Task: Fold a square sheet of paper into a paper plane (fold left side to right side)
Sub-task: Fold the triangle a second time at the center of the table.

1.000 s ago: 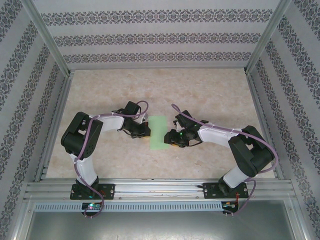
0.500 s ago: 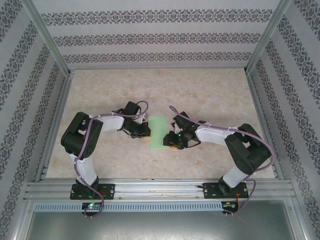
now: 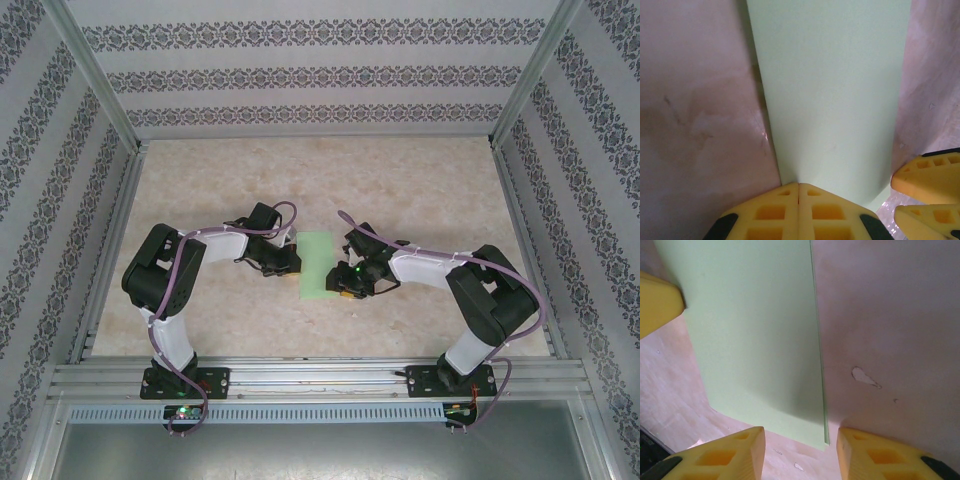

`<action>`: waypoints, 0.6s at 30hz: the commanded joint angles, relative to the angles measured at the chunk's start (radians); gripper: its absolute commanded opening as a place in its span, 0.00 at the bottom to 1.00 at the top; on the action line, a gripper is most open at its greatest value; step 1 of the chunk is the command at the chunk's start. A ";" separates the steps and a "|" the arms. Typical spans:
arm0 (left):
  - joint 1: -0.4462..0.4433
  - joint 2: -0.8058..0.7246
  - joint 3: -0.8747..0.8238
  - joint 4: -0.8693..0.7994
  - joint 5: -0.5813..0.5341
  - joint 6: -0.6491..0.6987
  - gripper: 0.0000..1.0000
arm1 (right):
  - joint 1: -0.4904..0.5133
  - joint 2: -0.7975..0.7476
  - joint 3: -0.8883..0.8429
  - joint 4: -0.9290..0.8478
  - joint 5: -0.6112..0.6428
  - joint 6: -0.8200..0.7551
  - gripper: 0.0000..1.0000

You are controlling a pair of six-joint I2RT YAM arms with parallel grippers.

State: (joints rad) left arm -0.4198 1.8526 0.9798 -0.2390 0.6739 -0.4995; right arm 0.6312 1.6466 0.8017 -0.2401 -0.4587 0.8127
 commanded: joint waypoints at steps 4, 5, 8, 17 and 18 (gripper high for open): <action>-0.011 0.025 -0.026 -0.031 -0.046 0.027 0.03 | 0.031 0.024 0.025 0.088 -0.046 0.017 0.44; -0.011 0.026 -0.027 -0.032 -0.046 0.028 0.03 | 0.029 0.024 0.026 0.089 -0.046 0.019 0.43; -0.011 0.026 -0.027 -0.031 -0.046 0.027 0.03 | 0.028 0.018 0.027 0.088 -0.041 0.016 0.43; -0.010 0.023 -0.026 -0.037 -0.046 0.033 0.03 | 0.002 -0.008 0.017 0.084 -0.039 0.008 0.44; -0.010 0.022 -0.025 -0.036 -0.046 0.030 0.03 | -0.002 -0.008 0.016 0.087 -0.044 0.008 0.44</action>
State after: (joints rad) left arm -0.4198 1.8526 0.9798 -0.2390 0.6743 -0.4965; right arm 0.6430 1.6566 0.8051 -0.1669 -0.4881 0.8158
